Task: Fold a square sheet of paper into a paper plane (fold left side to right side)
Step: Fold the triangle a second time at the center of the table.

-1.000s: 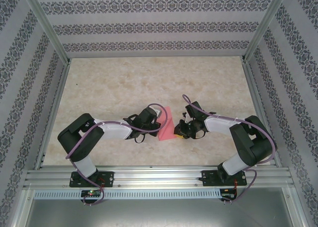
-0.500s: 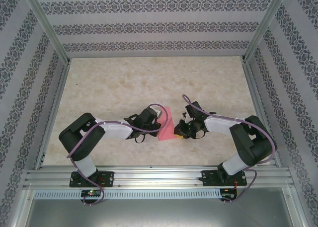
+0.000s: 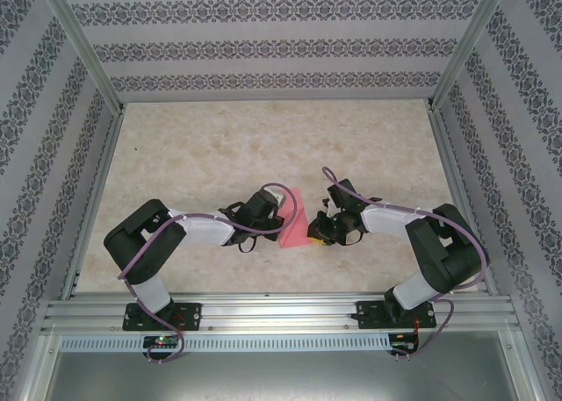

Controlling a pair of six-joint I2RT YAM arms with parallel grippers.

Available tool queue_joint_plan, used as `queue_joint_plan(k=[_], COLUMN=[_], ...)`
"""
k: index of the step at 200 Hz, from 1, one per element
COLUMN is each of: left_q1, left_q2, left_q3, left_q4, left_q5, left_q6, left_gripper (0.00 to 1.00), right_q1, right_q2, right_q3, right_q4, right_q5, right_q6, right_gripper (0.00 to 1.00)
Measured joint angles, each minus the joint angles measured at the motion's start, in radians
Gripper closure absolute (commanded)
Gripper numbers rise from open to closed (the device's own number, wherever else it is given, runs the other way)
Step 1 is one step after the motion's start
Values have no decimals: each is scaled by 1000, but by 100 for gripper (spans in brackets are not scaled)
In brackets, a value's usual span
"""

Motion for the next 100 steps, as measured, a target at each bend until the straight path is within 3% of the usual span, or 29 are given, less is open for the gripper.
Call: queue_joint_plan(k=[100], left_q1=[0], left_q2=[3], left_q3=[1], left_q4=[0], left_q5=[1], left_q6=[3], left_gripper=[100], right_q1=[2], right_q2=[-64], right_q3=[35], right_q4=[-29], right_q5=[1], right_q6=[-15], right_gripper=[81])
